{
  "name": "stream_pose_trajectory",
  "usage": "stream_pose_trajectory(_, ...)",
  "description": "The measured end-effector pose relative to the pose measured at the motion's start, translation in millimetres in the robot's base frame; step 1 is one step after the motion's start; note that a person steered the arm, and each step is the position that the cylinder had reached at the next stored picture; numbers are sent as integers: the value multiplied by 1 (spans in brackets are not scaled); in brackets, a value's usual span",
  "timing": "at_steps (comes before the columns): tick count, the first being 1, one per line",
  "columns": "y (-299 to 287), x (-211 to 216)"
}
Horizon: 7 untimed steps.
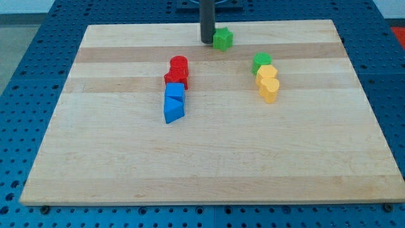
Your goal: Move the green star above the line of blocks
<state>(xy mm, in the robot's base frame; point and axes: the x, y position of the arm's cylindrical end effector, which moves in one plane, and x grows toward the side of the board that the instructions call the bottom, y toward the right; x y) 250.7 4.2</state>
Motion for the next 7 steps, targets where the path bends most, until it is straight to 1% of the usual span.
stream_pose_trajectory(2,42,-1)
stream_pose_trajectory(4,67,-25)
stream_pose_trajectory(5,89,-32)
stream_pose_trajectory(6,106,-30)
stream_pose_trajectory(7,103,-18)
